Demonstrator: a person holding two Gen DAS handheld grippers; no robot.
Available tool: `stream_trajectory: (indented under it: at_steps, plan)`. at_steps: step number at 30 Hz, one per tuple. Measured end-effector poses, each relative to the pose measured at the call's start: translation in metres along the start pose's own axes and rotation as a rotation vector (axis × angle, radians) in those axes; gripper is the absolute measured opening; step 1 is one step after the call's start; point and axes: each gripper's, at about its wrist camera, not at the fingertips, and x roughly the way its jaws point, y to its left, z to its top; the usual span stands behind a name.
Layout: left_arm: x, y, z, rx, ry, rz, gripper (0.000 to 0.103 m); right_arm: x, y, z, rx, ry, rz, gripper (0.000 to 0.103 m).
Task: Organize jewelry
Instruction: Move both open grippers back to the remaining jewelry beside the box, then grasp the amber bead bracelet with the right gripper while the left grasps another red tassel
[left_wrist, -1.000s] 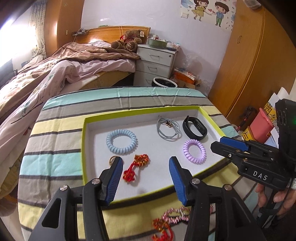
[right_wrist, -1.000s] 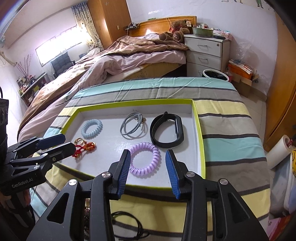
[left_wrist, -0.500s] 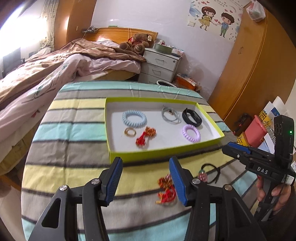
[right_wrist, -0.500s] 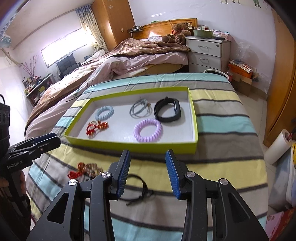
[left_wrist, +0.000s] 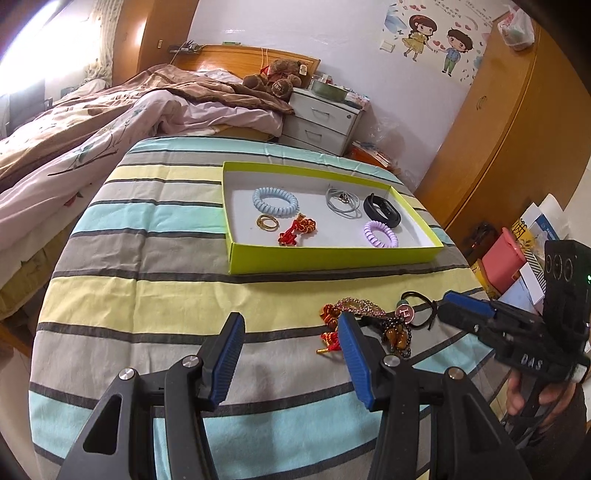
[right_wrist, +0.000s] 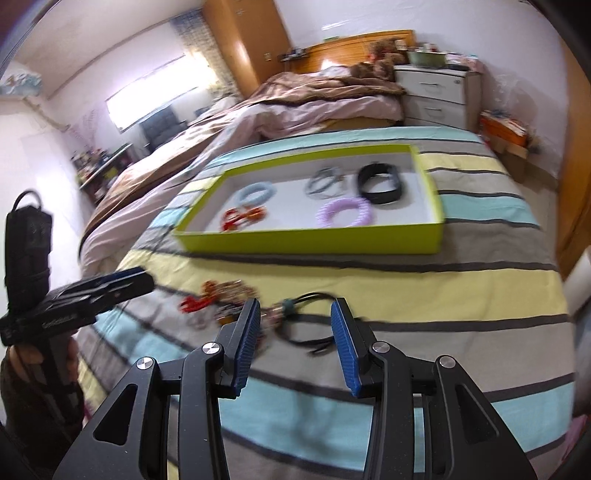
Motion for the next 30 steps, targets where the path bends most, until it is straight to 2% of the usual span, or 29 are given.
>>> stream_trajectory:
  at_steps: [4, 7, 21, 26, 27, 28, 29, 30]
  plan:
    - [-0.003, 0.005, -0.005, -0.011, 0.002, -0.002, 0.052, 0.012, 0.02, -0.001, -0.049, 0.03, 0.026, 0.042]
    - [-0.004, 0.009, -0.007, -0.018, 0.004, -0.004, 0.052, 0.023, 0.032, -0.001, -0.086, 0.058, 0.023, 0.051]
    - [-0.006, 0.018, -0.009, -0.031, 0.005, -0.011, 0.052, 0.047, 0.046, -0.003, -0.156, 0.132, -0.041, 0.051]
    - [-0.004, 0.018, -0.008, -0.028, 0.008, -0.012, 0.052, 0.049, 0.048, -0.006, -0.172, 0.132, -0.053, 0.051]
    - [-0.004, 0.018, -0.008, -0.027, 0.008, -0.014, 0.052, 0.049, 0.048, -0.006, -0.171, 0.134, -0.054, 0.049]
    - [-0.004, 0.018, -0.008, -0.027, 0.009, -0.016, 0.052, 0.049, 0.047, -0.007, -0.169, 0.132, -0.059, 0.039]
    - [-0.003, 0.017, -0.008, -0.026, 0.011, -0.016, 0.052, 0.05, 0.047, -0.007, -0.169, 0.131, -0.067, 0.033]
    - [-0.002, 0.017, -0.008, -0.024, 0.012, -0.018, 0.052, 0.049, 0.046, -0.008, -0.166, 0.13, -0.065, 0.032]
